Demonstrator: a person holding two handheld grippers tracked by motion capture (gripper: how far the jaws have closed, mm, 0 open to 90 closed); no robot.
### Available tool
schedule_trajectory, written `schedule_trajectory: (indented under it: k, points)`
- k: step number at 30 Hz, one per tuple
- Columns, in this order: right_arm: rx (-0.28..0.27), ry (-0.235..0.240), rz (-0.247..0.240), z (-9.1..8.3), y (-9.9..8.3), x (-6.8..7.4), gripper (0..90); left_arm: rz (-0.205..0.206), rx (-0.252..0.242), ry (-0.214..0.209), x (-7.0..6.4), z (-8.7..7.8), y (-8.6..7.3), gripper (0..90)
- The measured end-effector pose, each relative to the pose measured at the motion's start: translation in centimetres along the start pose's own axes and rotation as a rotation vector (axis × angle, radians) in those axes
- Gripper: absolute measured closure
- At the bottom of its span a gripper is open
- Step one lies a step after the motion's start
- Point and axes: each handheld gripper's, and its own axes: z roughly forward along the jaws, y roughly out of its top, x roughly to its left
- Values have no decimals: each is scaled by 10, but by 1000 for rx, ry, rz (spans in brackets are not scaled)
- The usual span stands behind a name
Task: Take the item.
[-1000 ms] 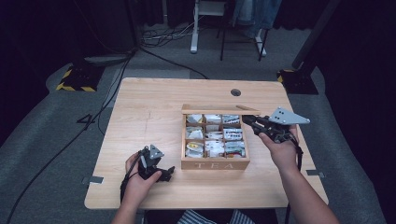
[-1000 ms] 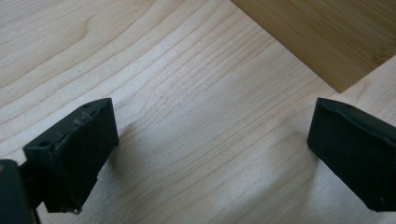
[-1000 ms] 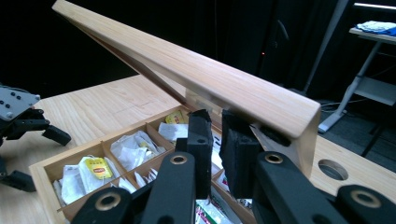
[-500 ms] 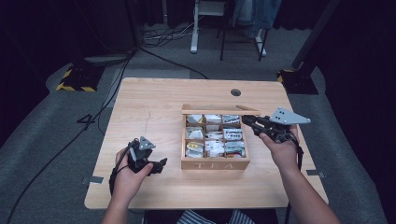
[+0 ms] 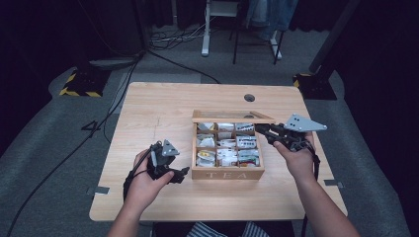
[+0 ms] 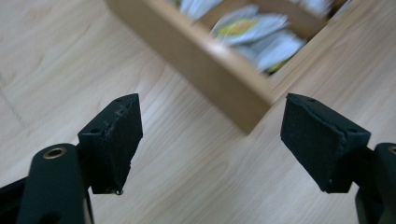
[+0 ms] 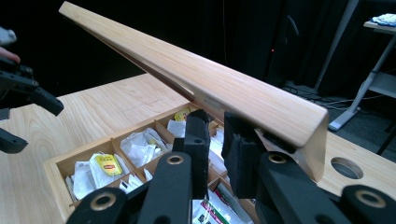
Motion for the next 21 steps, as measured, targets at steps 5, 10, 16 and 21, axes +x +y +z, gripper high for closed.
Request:
schedule_trajectory:
  k: [5, 10, 16, 21]
  points:
    - [-3, 4, -1, 0, 0, -1, 806, 24, -47, -56, -16, 1, 22, 222]
    - [-2, 7, 3, 0, 0, -1, 806, 54, -69, -100, -33, 16, 39, 212]
    - [-9, 6, 4, -2, 1, -2, 806, 76, -67, -100, -45, 28, 53, 225]
    - [-11, 5, 3, -2, 2, -2, 806, 91, -50, -152, -54, 37, 64, 275]
